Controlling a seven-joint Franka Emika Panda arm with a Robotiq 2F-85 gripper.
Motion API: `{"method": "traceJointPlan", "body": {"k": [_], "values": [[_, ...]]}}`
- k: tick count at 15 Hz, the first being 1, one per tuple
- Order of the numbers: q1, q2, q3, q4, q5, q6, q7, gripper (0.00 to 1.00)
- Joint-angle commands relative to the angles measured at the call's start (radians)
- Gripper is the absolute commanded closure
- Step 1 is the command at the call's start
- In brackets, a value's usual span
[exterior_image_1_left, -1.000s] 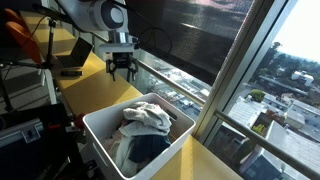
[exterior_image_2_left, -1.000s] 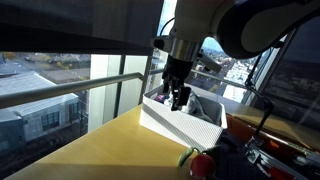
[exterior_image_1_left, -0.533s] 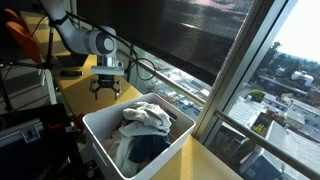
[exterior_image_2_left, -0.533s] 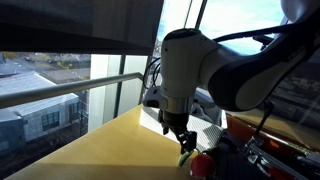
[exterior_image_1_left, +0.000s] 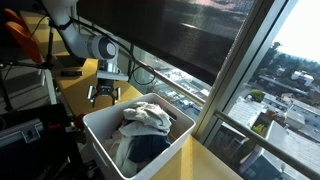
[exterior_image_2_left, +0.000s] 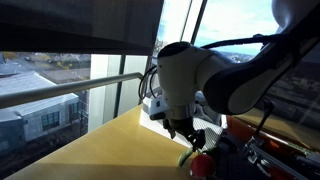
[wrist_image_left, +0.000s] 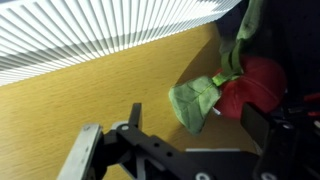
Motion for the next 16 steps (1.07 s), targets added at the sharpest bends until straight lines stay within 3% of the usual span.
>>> {"method": "traceJointPlan", "body": {"k": [1, 15, 16], "values": [[-0.008, 0.005, 0.015, -0.006, 0.002, -0.033, -0.055, 0.00], [-0.043, 0.064, 0.017, -0.109, 0.045, 0.008, -0.108, 0.00], [-0.046, 0.072, 0.015, -0.108, 0.050, 0.010, -0.108, 0.09]]}}
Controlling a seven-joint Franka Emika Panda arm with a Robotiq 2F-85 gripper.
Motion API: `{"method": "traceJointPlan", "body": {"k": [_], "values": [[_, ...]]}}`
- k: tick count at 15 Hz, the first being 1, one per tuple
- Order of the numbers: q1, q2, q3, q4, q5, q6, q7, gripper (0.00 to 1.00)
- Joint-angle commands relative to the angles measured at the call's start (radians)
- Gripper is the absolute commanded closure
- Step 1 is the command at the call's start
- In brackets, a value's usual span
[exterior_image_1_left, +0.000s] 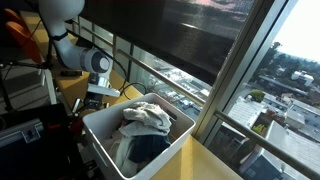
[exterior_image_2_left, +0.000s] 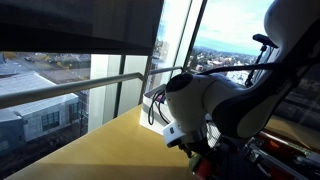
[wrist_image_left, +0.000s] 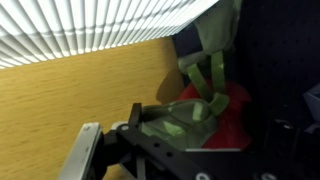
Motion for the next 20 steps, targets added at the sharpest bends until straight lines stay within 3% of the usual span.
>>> {"method": "traceJointPlan", "body": {"k": [1, 6, 11, 15, 20], "values": [[-0.033, 0.027, 0.014, 0.003, 0.037, 0.017, -0.027, 0.26], [-0.053, 0.030, 0.014, 0.007, 0.070, 0.013, -0.042, 0.64], [-0.051, -0.060, 0.038, 0.041, 0.128, -0.034, -0.053, 0.98], [-0.039, -0.154, 0.052, 0.086, 0.154, -0.066, -0.050, 0.96], [-0.059, -0.351, 0.023, 0.097, 0.151, -0.135, -0.048, 0.95]]}}
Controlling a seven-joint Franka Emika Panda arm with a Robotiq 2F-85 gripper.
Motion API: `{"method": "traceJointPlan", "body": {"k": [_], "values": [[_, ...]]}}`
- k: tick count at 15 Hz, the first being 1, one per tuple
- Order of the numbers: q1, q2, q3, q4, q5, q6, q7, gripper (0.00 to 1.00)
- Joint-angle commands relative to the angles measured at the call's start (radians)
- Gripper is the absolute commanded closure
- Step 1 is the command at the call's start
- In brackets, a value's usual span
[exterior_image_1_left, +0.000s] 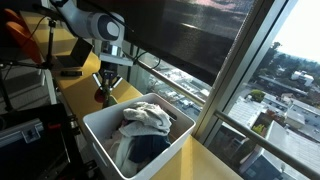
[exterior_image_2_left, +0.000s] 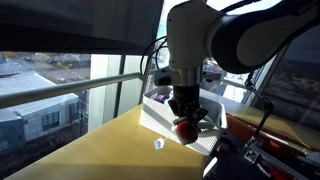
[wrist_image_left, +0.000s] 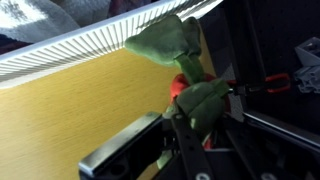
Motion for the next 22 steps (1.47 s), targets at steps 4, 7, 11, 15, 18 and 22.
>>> {"method": "traceJointPlan", "body": {"k": [4, 7, 11, 15, 18, 22], "values": [[-0.079, -0.271, -0.086, -0.024, 0.022, -0.083, -0.038, 0.95], [-0.120, -0.310, -0.151, -0.045, 0.017, -0.066, -0.055, 0.95], [-0.149, -0.259, -0.201, -0.108, 0.022, 0.007, -0.054, 0.95], [-0.171, -0.166, -0.219, -0.169, 0.028, 0.126, -0.059, 0.95], [-0.187, -0.100, -0.218, -0.182, 0.034, 0.176, -0.062, 0.53], [-0.190, -0.114, -0.207, -0.205, 0.030, 0.182, -0.058, 0.27]]}}
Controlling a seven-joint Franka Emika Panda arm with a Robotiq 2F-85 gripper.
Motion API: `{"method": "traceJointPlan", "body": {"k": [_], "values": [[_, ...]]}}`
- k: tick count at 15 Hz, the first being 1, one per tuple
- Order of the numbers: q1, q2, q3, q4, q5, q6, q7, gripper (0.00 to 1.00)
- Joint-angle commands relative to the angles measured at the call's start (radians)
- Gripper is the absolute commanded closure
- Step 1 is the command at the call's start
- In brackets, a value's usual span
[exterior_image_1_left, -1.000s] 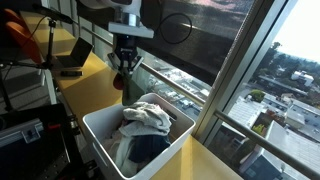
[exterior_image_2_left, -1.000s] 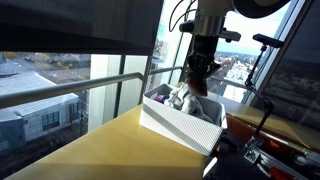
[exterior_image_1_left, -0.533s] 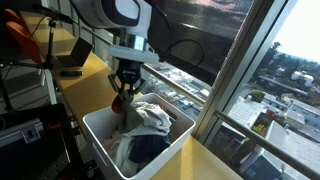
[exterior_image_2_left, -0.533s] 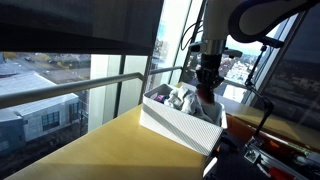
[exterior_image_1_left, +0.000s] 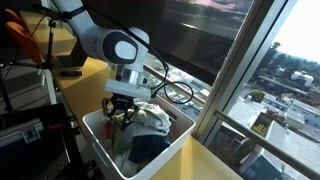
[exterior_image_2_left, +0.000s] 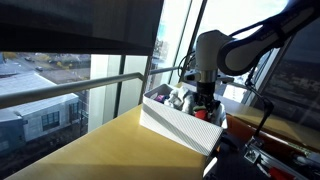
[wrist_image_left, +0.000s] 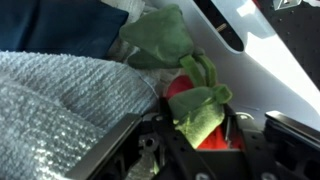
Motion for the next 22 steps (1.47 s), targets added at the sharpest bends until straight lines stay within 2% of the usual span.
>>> {"method": "traceJointPlan", "body": {"k": [1, 4, 10, 13, 18, 21, 22], "values": [[-0.001, -0.060, 0.009, -0.032, 0.018, 0.005, -0.008, 0.18], [0.009, -0.102, 0.013, -0.042, 0.007, -0.012, 0.001, 0.00], [0.050, -0.236, 0.036, -0.061, 0.032, -0.028, 0.015, 0.00], [0.106, -0.298, 0.077, -0.069, 0.121, 0.011, 0.009, 0.00], [0.213, -0.316, 0.137, -0.052, 0.308, 0.154, -0.007, 0.00], [0.244, -0.290, 0.156, -0.015, 0.315, 0.187, 0.044, 0.00], [0.239, -0.300, 0.148, -0.032, 0.294, 0.163, 0.030, 0.00]]}}
